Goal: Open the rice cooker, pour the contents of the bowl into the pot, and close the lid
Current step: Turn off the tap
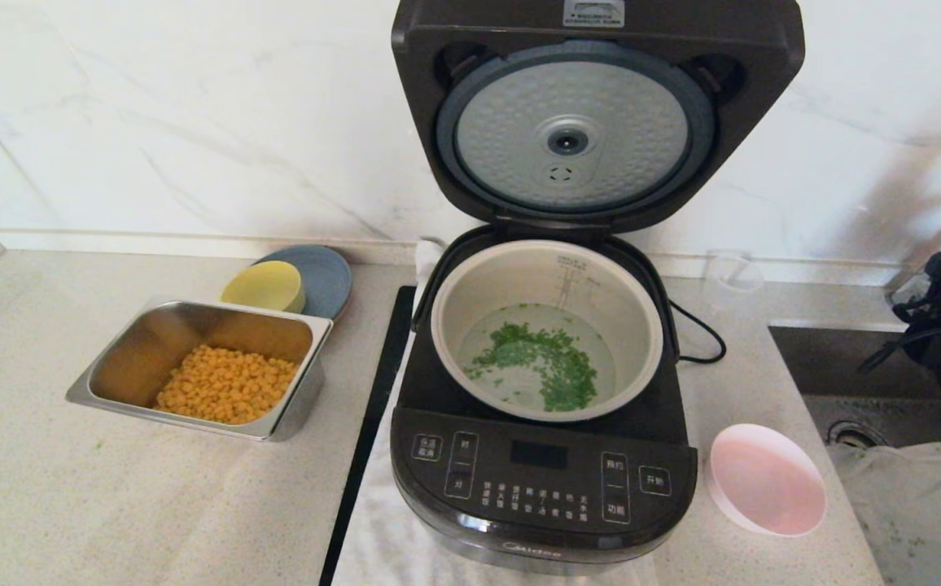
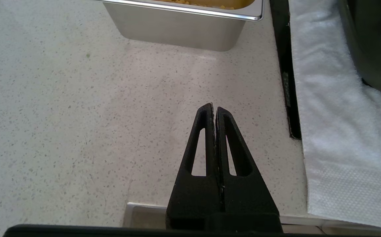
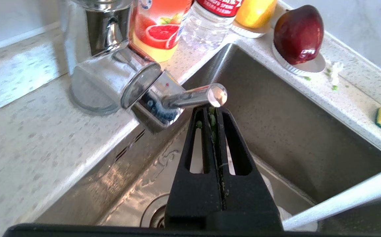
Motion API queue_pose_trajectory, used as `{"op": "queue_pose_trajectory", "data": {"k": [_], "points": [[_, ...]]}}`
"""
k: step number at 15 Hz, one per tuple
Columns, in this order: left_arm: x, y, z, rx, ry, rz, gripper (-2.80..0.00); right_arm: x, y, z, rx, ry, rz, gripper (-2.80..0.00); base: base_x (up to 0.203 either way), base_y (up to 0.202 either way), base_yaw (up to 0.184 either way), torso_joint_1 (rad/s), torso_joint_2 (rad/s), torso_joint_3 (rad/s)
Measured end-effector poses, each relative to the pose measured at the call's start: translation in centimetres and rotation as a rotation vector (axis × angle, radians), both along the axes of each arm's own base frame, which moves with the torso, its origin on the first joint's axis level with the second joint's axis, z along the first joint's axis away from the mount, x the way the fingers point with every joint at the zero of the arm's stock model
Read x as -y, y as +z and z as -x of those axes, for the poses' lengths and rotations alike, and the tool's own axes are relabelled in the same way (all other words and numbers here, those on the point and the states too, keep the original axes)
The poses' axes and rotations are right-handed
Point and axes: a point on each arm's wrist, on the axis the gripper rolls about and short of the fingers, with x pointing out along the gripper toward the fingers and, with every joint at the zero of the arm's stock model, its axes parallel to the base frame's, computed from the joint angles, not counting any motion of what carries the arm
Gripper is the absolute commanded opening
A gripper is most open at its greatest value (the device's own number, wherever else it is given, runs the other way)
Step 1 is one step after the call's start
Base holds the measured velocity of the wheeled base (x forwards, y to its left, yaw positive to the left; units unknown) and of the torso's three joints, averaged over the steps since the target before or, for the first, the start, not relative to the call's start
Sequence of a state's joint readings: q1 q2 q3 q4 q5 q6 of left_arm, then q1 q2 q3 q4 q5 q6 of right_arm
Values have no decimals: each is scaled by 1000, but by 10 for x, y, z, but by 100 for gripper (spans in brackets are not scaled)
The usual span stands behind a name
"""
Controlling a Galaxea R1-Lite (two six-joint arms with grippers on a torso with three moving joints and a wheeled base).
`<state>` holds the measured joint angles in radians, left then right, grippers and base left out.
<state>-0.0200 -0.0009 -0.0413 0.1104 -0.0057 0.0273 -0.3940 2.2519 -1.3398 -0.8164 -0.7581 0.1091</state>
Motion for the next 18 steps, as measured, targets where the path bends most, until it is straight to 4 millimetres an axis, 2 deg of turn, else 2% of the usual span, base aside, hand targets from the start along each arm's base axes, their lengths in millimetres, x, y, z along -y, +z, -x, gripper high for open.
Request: {"op": "queue_pose_trajectory", "data": {"k": [12,18], "points": [[0,0,0,0,0,0,-280,6,9,-16,29,-11,44,-280,0,0,0,0,0,0],[0,0,0,0,0,0,-280,2,13,-13,29,-2,43,-280,0,0,0,0,0,0]]}}
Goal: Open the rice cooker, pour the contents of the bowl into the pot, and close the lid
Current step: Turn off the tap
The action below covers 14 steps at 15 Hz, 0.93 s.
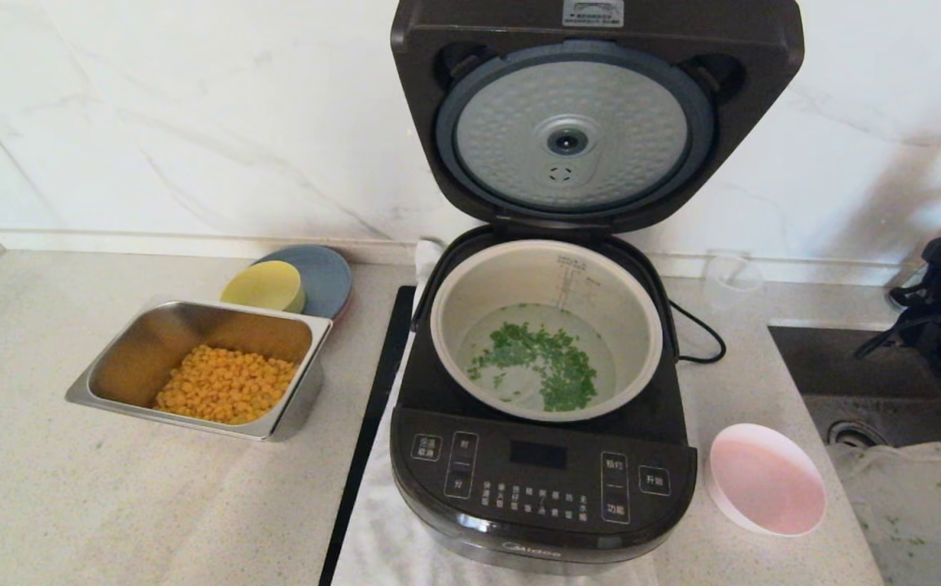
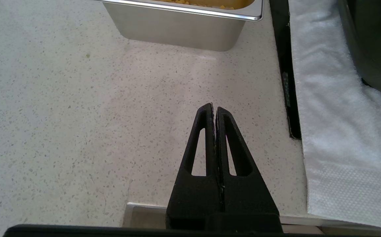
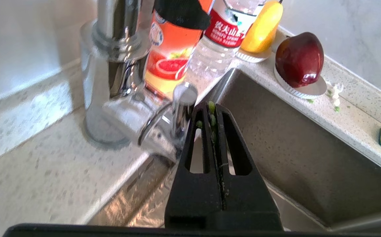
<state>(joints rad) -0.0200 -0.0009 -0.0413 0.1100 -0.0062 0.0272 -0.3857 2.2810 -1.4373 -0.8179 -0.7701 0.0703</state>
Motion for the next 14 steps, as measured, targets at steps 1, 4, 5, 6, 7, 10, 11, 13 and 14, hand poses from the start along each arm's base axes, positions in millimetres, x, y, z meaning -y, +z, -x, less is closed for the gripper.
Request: {"op": "queue_pose_trajectory", "data": {"k": [1,4,5,6,7,10,11,13,14], "points": [[0,0,0,0,0,0,-280,-2,3,3,-2,5,0,-280,0,0,0,0,0,0],[0,0,0,0,0,0,-280,-18,17,17,0,28,-1,-280,0,0,0,0,0,0],[0,0,0,0,0,0,-280,-27,23,24,-3,42,-3,-280,0,0,0,0,0,0],[0,0,0,0,0,0,-280,-37,29,32,-2,61,-5,-280,0,0,0,0,0,0],[0,0,0,0,0,0,-280,-49,36,42,-8,87,-8,-280,0,0,0,0,0,0],[0,0,0,0,0,0,-280,-91,56,76,-40,223,-26,-280,0,0,0,0,0,0],[0,0,0,0,0,0,-280,-107,64,89,-55,291,-41,-280,0,0,0,0,0,0],[0,0,0,0,0,0,-280,-137,82,115,-77,449,-107,-280,0,0,0,0,0,0],[0,0,0,0,0,0,-280,-149,92,127,-91,527,-158,-280,0,0,0,0,0,0]]}}
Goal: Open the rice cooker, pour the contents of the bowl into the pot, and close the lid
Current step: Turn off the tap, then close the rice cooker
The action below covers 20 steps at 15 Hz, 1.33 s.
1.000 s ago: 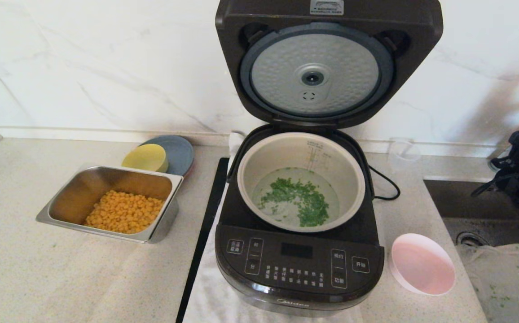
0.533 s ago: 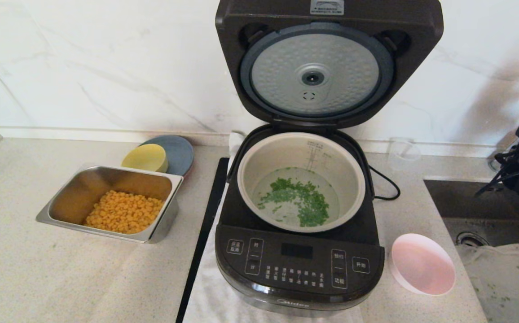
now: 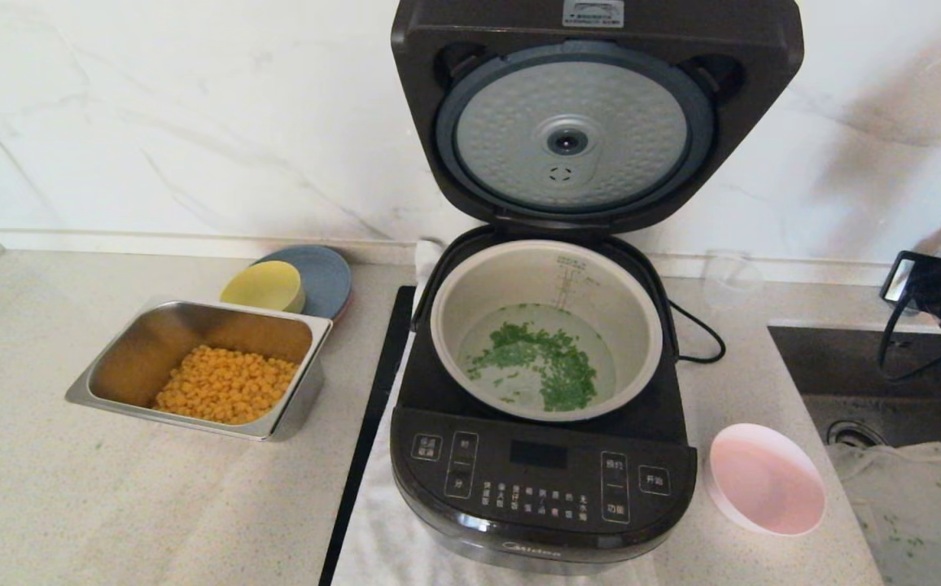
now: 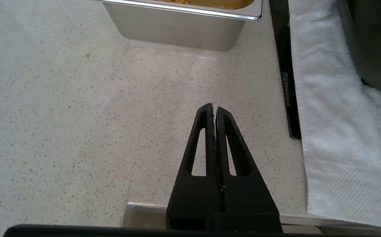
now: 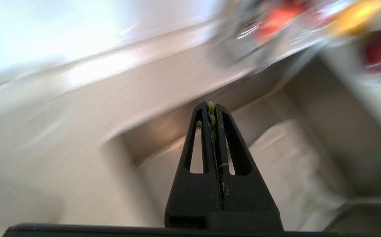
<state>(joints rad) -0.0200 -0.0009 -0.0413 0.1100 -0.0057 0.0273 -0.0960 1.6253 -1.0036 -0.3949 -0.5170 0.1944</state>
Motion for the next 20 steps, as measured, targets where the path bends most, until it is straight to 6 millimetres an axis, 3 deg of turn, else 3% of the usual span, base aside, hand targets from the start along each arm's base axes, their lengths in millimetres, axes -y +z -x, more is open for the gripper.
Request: {"op": "queue_pose_trajectory", "data": {"k": [5,9,14,20], "points": [[0,0,0,0,0,0,-280,-32,90,56,0,392,-365,-280,0,0,0,0,0,0],[0,0,0,0,-1,0,-280,-42,127,86,-35,704,-617,-280,0,0,0,0,0,0],[0,0,0,0,0,0,-280,-45,159,88,73,1000,-697,-280,0,0,0,0,0,0],[0,0,0,0,0,0,-280,-47,173,58,128,1167,-728,-280,0,0,0,0,0,0]]}}
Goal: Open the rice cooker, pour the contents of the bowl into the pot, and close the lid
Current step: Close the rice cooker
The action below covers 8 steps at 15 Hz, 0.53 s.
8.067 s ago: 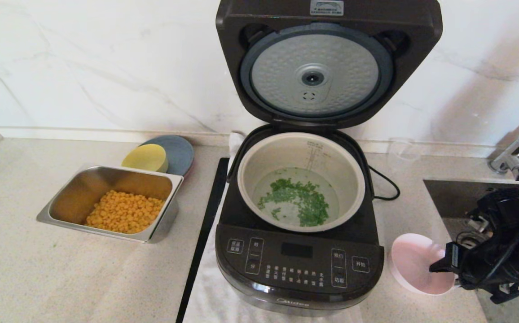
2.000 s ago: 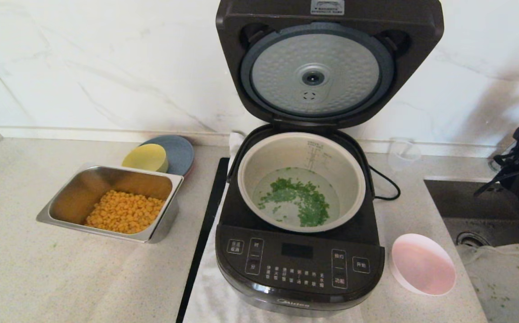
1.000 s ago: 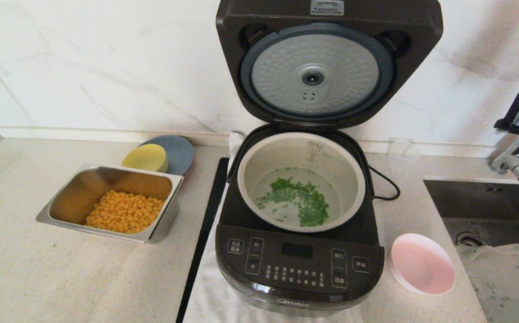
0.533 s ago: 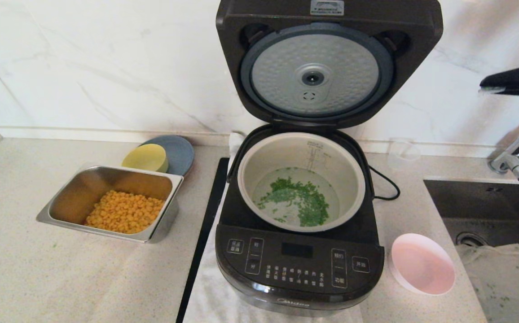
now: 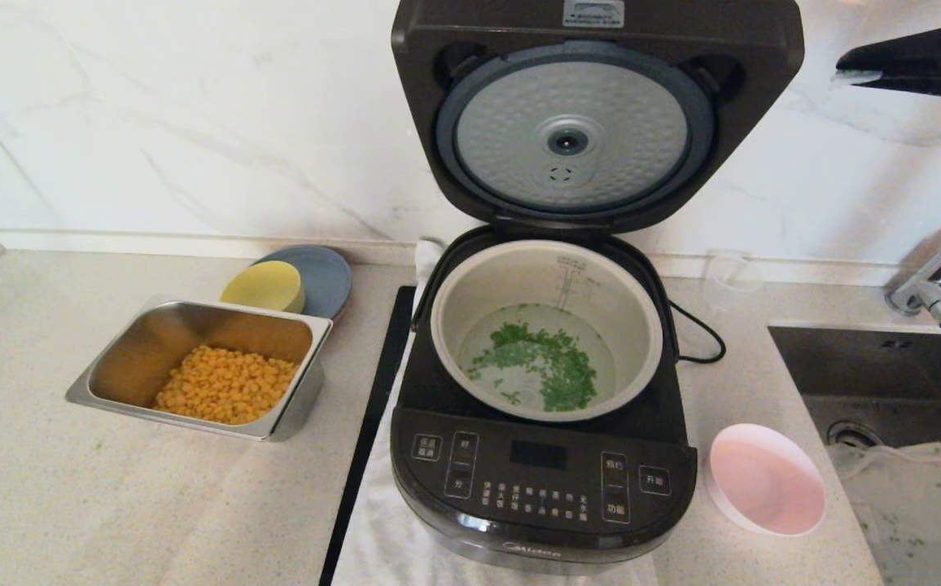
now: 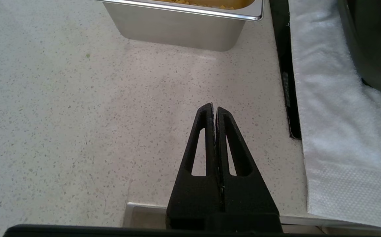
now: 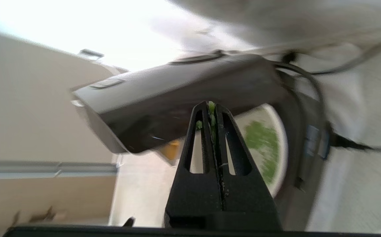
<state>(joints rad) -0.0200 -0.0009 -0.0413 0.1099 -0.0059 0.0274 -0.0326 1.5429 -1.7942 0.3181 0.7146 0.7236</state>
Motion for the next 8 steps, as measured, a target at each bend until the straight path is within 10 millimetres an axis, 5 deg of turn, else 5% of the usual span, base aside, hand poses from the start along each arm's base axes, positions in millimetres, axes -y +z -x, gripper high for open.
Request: {"op": "queue_pose_trajectory", "data": {"k": [8], "points": [[0,0,0,0,-1,0,-280,-7,-3,-47,110,62,-42,-280,0,0,0,0,0,0]]}}
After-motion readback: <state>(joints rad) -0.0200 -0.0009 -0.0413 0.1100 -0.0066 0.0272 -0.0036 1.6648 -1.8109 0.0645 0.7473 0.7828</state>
